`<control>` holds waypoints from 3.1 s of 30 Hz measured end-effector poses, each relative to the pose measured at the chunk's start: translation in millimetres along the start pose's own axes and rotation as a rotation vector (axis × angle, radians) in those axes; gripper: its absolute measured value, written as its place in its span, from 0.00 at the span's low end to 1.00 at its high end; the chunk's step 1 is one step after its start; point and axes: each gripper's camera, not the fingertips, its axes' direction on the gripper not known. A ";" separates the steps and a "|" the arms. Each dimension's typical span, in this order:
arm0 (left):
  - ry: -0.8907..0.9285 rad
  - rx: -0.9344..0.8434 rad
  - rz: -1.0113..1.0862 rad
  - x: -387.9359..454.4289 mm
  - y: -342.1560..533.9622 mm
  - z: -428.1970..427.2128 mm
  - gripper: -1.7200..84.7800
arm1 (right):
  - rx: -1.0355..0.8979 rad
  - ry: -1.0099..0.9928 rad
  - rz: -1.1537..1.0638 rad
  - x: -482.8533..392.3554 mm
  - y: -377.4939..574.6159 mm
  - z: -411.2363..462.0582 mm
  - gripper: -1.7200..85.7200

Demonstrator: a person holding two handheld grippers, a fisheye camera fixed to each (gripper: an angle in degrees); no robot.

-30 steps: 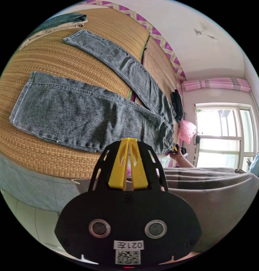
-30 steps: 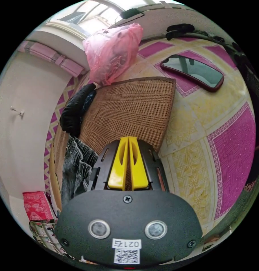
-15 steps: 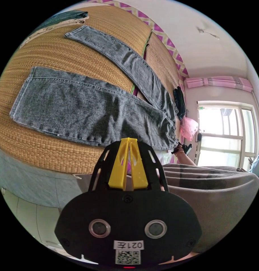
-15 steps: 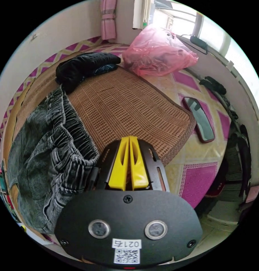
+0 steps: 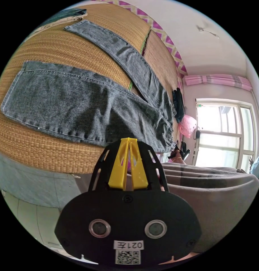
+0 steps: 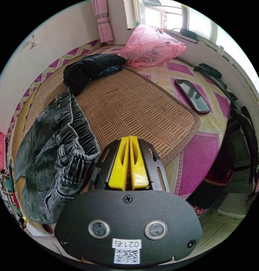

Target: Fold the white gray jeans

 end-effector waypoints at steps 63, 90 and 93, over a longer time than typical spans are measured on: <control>0.198 0.572 -0.570 -211.6 51.8 -98.7 0.03 | -0.370 -0.698 0.471 72.9 -22.8 22.0 0.14; -0.153 -0.115 -0.303 43.0 -366.6 -307.9 0.01 | -0.559 -0.766 0.230 -138.8 -296.5 -13.9 0.05; -0.200 -0.190 -0.285 62.9 -456.4 -289.1 0.01 | -0.581 -0.689 0.226 -186.5 -340.0 23.0 0.06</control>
